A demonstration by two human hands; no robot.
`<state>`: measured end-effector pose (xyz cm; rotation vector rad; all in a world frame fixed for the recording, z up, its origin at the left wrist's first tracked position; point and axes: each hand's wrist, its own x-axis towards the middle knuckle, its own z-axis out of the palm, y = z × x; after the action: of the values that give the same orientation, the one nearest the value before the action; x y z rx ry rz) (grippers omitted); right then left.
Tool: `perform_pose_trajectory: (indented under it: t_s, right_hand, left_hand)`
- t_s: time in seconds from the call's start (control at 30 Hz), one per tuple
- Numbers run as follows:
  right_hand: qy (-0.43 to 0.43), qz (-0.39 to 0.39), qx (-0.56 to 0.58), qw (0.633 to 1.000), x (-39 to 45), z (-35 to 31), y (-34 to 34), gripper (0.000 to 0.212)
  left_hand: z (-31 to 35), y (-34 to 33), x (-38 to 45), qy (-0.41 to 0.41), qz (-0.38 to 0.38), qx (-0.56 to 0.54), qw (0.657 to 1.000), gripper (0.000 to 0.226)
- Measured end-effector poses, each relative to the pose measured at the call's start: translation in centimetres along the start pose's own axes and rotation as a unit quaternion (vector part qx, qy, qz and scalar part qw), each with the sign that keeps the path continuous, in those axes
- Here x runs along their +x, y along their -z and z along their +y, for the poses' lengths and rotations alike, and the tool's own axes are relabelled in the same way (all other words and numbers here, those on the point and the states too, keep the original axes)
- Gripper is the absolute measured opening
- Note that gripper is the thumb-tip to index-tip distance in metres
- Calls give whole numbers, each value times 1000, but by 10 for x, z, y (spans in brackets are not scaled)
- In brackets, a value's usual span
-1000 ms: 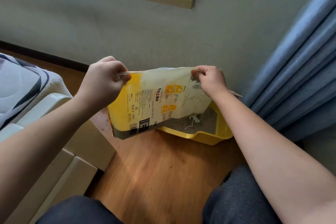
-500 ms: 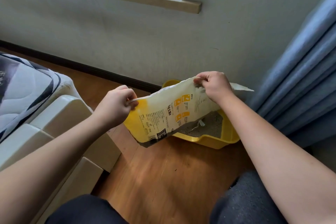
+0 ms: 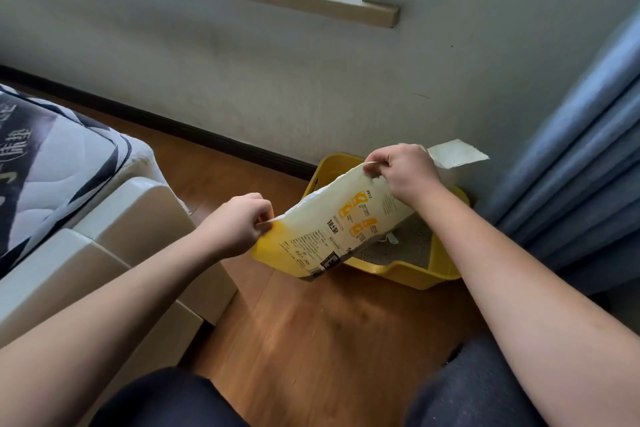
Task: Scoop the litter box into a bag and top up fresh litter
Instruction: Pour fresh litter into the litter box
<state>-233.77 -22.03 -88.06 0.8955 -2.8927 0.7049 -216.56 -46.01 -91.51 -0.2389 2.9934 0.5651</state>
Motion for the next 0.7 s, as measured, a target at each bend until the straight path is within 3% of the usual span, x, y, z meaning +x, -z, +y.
perform_pose_trajectory:
  t_s: [0.17, 0.3, 0.4, 0.57, 0.7]
  right_hand:
    - [27, 5, -55, 998, 0, -10, -5, 22]
    - [44, 5, -88, 995, 2, -14, -8, 22]
    - [64, -11, -117, 991, 6, -28, -3, 21]
    - [125, -41, -119, 984, 3, -70, 34, 23]
    - [151, -52, -114, 981, 6, -111, 95, 23]
  left_hand:
    - [24, 1, 12, -17, 10, -21, 1000, 9]
    - [57, 3, 28, -30, 7, -65, 997, 42]
    - [76, 13, 37, -16, 14, -78, 997, 53]
    - [95, 51, 32, 42, 14, -142, 989, 38]
    - [115, 104, 17, 84, 60, -111, 988, 17]
